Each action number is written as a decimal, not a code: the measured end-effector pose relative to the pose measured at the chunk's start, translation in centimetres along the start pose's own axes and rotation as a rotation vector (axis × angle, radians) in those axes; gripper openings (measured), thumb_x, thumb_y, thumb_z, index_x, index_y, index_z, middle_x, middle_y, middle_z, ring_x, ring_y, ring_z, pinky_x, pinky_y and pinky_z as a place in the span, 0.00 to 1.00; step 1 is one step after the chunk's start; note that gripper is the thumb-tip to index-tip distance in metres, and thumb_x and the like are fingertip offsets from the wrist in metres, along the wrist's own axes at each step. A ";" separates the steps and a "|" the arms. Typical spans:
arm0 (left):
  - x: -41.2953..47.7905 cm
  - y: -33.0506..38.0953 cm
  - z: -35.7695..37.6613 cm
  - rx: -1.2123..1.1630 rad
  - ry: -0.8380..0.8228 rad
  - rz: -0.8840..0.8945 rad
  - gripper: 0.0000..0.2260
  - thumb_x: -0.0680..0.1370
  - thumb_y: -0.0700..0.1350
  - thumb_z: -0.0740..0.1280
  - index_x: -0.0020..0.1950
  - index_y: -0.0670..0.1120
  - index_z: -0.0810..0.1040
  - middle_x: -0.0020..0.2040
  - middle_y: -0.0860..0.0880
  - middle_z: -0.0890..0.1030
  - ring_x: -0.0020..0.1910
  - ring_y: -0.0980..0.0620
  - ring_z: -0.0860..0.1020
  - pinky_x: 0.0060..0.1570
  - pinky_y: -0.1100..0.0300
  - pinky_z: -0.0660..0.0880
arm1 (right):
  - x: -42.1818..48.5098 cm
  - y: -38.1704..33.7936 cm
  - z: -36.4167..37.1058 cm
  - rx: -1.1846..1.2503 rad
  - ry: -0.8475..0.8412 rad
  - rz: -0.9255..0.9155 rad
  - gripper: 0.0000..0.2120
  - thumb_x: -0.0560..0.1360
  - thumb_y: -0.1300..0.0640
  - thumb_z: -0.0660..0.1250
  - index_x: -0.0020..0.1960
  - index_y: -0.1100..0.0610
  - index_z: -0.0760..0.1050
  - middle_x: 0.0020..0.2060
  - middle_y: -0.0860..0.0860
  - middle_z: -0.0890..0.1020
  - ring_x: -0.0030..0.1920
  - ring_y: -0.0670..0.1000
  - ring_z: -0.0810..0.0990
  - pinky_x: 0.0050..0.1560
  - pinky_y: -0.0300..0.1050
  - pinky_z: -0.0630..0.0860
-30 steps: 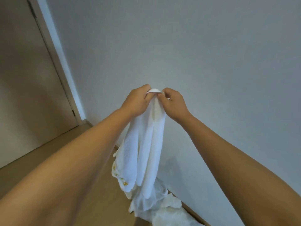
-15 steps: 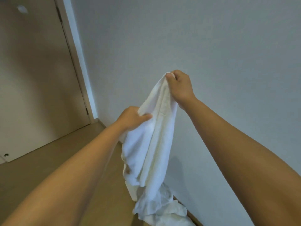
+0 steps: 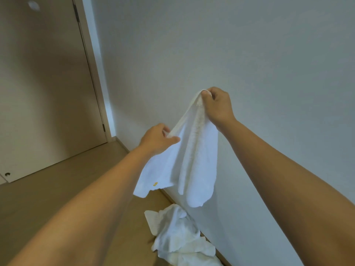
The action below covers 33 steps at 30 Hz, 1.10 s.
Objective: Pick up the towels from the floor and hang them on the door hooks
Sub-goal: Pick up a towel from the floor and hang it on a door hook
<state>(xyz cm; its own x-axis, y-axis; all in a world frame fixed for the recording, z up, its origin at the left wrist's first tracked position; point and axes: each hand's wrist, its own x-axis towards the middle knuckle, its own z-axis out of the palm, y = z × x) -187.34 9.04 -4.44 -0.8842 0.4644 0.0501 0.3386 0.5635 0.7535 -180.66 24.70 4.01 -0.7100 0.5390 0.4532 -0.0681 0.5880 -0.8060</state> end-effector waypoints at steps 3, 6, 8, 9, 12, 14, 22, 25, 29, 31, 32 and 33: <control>0.3 2.9 0.3 -0.158 0.025 0.141 0.20 0.73 0.51 0.70 0.62 0.46 0.72 0.52 0.50 0.75 0.50 0.51 0.74 0.50 0.59 0.71 | -0.7 0.4 0.7 -0.032 -0.085 -0.018 0.12 0.77 0.60 0.59 0.35 0.61 0.69 0.28 0.48 0.68 0.30 0.45 0.65 0.31 0.35 0.64; 0.2 5.2 0.1 -0.268 0.062 0.222 0.15 0.77 0.50 0.65 0.61 0.45 0.74 0.54 0.49 0.79 0.53 0.50 0.77 0.54 0.57 0.74 | -1.1 0.4 1.2 -0.031 -0.172 -0.038 0.12 0.77 0.60 0.59 0.38 0.66 0.75 0.32 0.52 0.74 0.34 0.48 0.71 0.36 0.38 0.68; 0.3 5.9 -0.1 -0.271 0.071 0.233 0.14 0.79 0.50 0.61 0.61 0.45 0.74 0.54 0.48 0.79 0.52 0.50 0.77 0.52 0.56 0.74 | -1.5 0.2 1.4 0.002 -0.215 -0.051 0.11 0.76 0.61 0.60 0.39 0.64 0.77 0.33 0.53 0.77 0.36 0.49 0.73 0.39 0.41 0.70; 0.2 6.1 -0.2 -0.249 0.076 0.237 0.13 0.80 0.51 0.60 0.60 0.45 0.74 0.52 0.47 0.79 0.50 0.49 0.77 0.51 0.56 0.73 | -1.6 0.2 1.4 0.012 -0.235 -0.058 0.12 0.76 0.61 0.60 0.39 0.64 0.78 0.34 0.56 0.78 0.37 0.49 0.74 0.40 0.42 0.71; 0.2 6.0 -0.6 -0.174 0.098 0.217 0.10 0.80 0.47 0.59 0.48 0.42 0.72 0.38 0.50 0.73 0.40 0.48 0.71 0.38 0.59 0.67 | -2.0 0.3 1.7 -0.042 -0.266 -0.099 0.12 0.77 0.58 0.61 0.43 0.63 0.80 0.42 0.59 0.80 0.43 0.48 0.74 0.41 0.34 0.69; 0.5 5.8 -1.2 -0.142 0.151 0.181 0.07 0.79 0.44 0.59 0.43 0.43 0.69 0.36 0.51 0.69 0.39 0.47 0.68 0.33 0.60 0.63 | -2.2 0.5 2.1 -0.067 -0.282 -0.116 0.11 0.77 0.56 0.62 0.44 0.61 0.80 0.42 0.54 0.78 0.43 0.47 0.72 0.39 0.29 0.66; 0.5 5.7 -6.1 -0.261 0.319 0.114 0.05 0.80 0.44 0.57 0.46 0.46 0.70 0.42 0.47 0.73 0.45 0.49 0.70 0.36 0.62 0.65 | -4.2 4.1 5.4 -0.052 -0.414 0.056 0.20 0.78 0.57 0.61 0.29 0.53 0.59 0.27 0.47 0.65 0.30 0.48 0.64 0.29 0.39 0.60; 1.2 3.4 -8.2 -0.243 0.347 0.112 0.06 0.80 0.43 0.57 0.44 0.46 0.69 0.39 0.51 0.71 0.43 0.51 0.69 0.34 0.64 0.63 | -4.0 3.8 8.2 -0.121 -0.473 0.080 0.18 0.77 0.57 0.61 0.30 0.55 0.62 0.28 0.48 0.67 0.34 0.51 0.67 0.31 0.42 0.61; 2.1 0.5 -9.2 -0.195 0.308 0.122 0.06 0.79 0.41 0.57 0.42 0.46 0.68 0.36 0.54 0.69 0.42 0.50 0.69 0.35 0.64 0.64 | -2.7 -0.4 10.7 -0.004 -0.474 -0.004 0.14 0.76 0.59 0.61 0.33 0.56 0.63 0.29 0.47 0.66 0.30 0.47 0.64 0.31 0.40 0.62; 3.3 -1.6 -11.2 -0.213 0.317 0.109 0.04 0.78 0.40 0.57 0.44 0.45 0.69 0.37 0.53 0.70 0.43 0.49 0.70 0.36 0.62 0.65 | -1.7 -3.4 13.7 0.033 -0.485 -0.070 0.10 0.76 0.61 0.61 0.36 0.58 0.66 0.30 0.48 0.67 0.31 0.48 0.65 0.32 0.39 0.63; 4.0 -2.7 -12.5 -0.216 0.325 0.103 0.03 0.78 0.40 0.57 0.44 0.44 0.69 0.38 0.52 0.70 0.43 0.49 0.70 0.36 0.61 0.65 | -1.2 -4.6 15.3 0.044 -0.482 -0.090 0.08 0.76 0.61 0.60 0.38 0.60 0.68 0.31 0.49 0.68 0.33 0.48 0.66 0.33 0.39 0.63; 4.6 -3.6 -14.0 -0.213 0.336 0.100 0.03 0.78 0.41 0.58 0.45 0.44 0.70 0.38 0.52 0.71 0.42 0.49 0.70 0.36 0.62 0.65 | -0.6 -5.4 17.0 0.059 -0.471 -0.100 0.07 0.77 0.61 0.60 0.40 0.62 0.70 0.32 0.49 0.69 0.34 0.49 0.67 0.33 0.39 0.65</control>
<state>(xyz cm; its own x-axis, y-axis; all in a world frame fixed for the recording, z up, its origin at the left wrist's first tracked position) -197.14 -0.42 2.23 -0.9182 0.2408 0.3145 0.3851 0.3564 0.8513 -191.79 10.91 1.64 -0.9370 0.1422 0.3191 -0.1822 0.5803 -0.7938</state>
